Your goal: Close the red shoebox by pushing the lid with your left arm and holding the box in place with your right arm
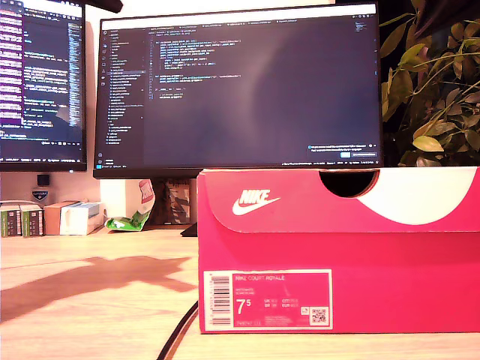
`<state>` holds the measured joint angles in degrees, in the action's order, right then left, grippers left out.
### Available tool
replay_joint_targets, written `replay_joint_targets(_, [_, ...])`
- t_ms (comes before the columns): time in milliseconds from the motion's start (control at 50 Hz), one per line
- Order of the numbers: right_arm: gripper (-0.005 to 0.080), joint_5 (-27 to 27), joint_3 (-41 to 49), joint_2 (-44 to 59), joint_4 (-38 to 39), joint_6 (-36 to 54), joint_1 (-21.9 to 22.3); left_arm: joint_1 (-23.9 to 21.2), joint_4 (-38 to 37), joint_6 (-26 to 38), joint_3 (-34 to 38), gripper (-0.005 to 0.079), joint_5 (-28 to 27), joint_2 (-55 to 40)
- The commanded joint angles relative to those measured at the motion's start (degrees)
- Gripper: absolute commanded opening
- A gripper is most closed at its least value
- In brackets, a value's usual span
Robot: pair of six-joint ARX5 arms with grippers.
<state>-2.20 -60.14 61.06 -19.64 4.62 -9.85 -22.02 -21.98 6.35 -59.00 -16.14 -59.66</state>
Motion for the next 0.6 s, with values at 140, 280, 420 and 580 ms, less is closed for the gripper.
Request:
replay_joint_targets(140, [-0.0013, 2.82, 2.4, -8.04, -1.53, 1.07, -0.15, 2.12, -0.72, 1.33, 0.9, -0.0019, 0.83, 2.49])
replay_joint_targets(280, [-0.0013, 4.48, 6.51, -14.21, -1.64, 1.16, -0.15, 4.2, -0.55, 1.86, 2.78, -0.0019, 0.77, 4.5])
replay_joint_targets(420, [-0.0013, 5.81, 11.76, -20.57, -1.62, 0.74, -0.11, 6.14, 1.51, 1.86, 7.3, -0.0019, 0.77, 8.0])
replay_joint_targets(580, [-0.0013, 7.91, 18.6, -27.71, 0.46, 0.33, -0.04, 8.98, 5.68, 1.81, 13.53, -0.0019, 0.37, 12.09])
